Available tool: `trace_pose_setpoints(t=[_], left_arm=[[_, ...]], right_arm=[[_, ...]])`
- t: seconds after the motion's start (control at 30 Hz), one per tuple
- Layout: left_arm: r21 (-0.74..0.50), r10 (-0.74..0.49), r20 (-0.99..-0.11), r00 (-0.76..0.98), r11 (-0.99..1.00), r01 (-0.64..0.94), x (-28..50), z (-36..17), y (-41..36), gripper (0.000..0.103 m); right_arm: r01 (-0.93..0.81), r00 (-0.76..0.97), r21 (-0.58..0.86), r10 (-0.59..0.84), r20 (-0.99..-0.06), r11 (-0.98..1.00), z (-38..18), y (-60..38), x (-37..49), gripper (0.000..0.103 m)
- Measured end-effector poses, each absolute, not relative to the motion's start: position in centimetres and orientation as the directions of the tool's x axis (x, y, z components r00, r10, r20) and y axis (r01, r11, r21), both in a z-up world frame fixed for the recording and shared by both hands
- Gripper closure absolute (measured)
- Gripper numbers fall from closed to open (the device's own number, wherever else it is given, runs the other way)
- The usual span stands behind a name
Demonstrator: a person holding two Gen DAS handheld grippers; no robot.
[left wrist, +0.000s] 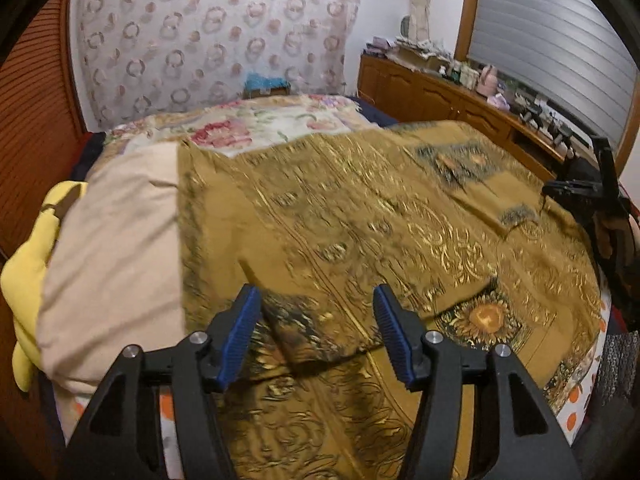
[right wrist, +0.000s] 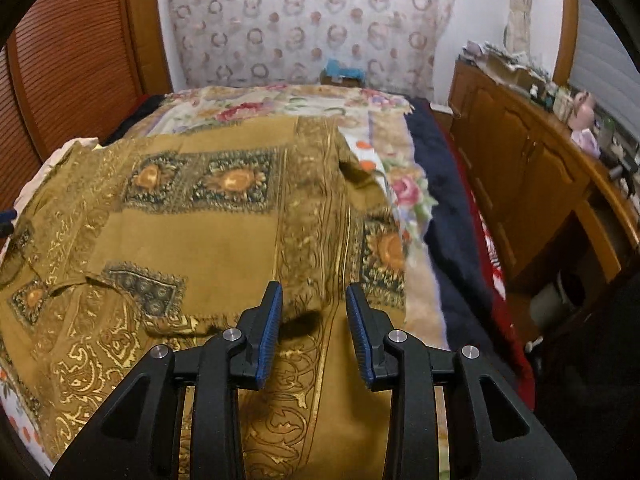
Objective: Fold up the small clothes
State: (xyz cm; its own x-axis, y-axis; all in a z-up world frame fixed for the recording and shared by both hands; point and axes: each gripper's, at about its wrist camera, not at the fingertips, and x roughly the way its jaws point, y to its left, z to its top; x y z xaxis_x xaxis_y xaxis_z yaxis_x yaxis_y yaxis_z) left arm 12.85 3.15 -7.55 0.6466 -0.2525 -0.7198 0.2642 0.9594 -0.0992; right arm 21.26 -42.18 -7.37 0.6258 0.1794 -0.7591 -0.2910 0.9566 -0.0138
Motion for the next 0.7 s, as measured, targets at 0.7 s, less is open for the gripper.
trace_pose_setpoints(t=[0.7], left_arm=[[-0.022, -0.165, -0.766, 0.621, 0.973, 0.230, 13.1, -10.6, 1.1, 0.033]], right_arm=[[-0.272, 0.589, 0.024, 0.186, -0.786, 0.962, -9.4, -40.3, 23.5, 0.073]])
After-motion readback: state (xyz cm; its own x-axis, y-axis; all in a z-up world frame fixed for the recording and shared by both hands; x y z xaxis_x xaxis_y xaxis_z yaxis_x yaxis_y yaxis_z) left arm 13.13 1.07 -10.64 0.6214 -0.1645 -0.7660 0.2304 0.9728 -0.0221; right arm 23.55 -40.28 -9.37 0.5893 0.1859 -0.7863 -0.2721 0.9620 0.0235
